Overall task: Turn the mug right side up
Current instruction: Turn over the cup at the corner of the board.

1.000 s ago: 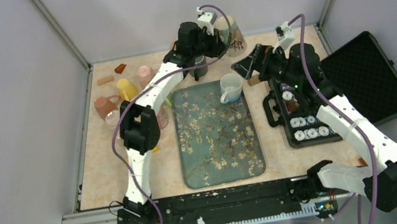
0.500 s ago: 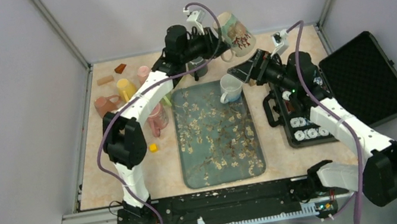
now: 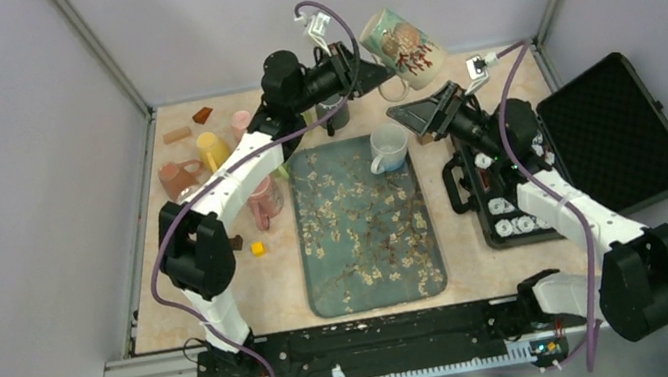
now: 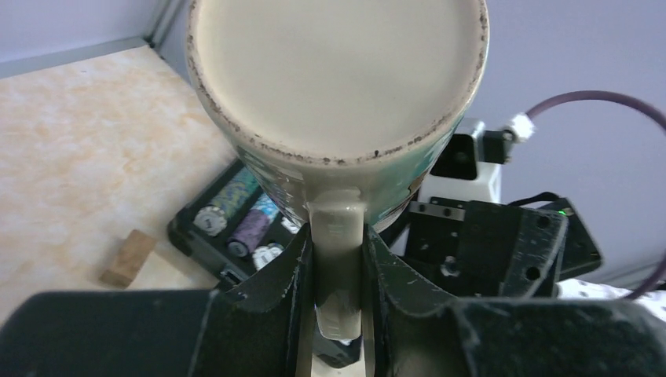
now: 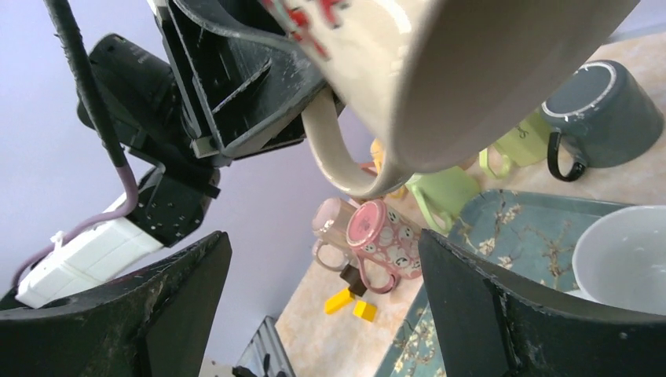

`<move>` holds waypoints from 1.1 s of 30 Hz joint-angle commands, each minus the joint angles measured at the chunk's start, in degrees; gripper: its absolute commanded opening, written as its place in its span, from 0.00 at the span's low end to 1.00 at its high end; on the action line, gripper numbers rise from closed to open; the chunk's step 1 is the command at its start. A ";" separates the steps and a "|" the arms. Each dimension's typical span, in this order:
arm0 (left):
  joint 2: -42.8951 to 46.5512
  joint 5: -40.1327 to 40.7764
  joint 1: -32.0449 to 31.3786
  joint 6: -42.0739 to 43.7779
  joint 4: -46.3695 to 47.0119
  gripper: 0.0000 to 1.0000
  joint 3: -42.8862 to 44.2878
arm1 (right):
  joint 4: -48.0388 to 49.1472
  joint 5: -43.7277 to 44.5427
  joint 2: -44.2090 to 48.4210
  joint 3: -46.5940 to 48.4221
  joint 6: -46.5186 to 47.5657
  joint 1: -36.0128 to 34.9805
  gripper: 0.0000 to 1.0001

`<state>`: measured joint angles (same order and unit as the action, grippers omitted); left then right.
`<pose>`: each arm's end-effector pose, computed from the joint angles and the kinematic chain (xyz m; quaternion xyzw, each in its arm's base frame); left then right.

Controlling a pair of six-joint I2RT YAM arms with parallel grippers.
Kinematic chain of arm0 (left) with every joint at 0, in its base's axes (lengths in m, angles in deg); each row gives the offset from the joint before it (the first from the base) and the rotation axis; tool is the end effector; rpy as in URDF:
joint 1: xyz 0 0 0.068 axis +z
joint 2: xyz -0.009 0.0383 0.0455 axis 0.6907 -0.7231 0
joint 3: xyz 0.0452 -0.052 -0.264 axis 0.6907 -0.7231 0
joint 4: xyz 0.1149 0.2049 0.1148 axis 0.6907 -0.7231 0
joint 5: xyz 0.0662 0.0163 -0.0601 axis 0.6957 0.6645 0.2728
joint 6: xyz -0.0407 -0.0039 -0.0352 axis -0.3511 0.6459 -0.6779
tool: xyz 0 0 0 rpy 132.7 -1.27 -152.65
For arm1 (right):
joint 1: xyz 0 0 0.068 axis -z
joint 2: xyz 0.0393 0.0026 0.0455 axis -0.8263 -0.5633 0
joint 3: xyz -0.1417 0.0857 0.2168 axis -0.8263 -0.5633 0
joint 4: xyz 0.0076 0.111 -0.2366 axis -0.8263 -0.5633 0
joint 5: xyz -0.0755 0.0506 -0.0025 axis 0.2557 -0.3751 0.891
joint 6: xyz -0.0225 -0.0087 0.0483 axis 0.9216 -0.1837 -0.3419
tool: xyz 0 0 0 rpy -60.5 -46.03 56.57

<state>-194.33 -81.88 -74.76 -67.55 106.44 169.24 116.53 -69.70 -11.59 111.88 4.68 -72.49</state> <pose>0.3678 -0.2465 0.3900 0.1636 0.6504 -0.5990 0.4376 0.2519 0.0937 0.3303 0.0197 0.6517 0.5582 0.5131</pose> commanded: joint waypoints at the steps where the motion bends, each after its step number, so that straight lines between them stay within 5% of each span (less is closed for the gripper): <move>1: 6.16 -3.00 -0.78 -8.36 17.82 0.00 -0.01 | 13.97 -1.81 -1.18 -1.00 -4.95 1.23 0.88; 11: 6.20 -2.53 -2.67 -15.83 24.82 0.00 -3.32 | 20.39 0.11 -2.15 -0.26 -7.49 1.19 0.76; 26: 6.57 -2.42 -4.44 -19.33 29.98 0.00 -7.62 | 18.13 1.46 -1.06 0.54 -6.43 1.20 0.50; 33: 7.76 -2.14 -4.92 -19.25 30.73 0.00 -10.11 | 15.14 2.74 0.21 1.10 -4.34 1.23 0.46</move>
<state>-192.27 -82.10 -78.30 -86.17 127.90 159.60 129.56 -69.27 -13.53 110.84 -2.27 -71.66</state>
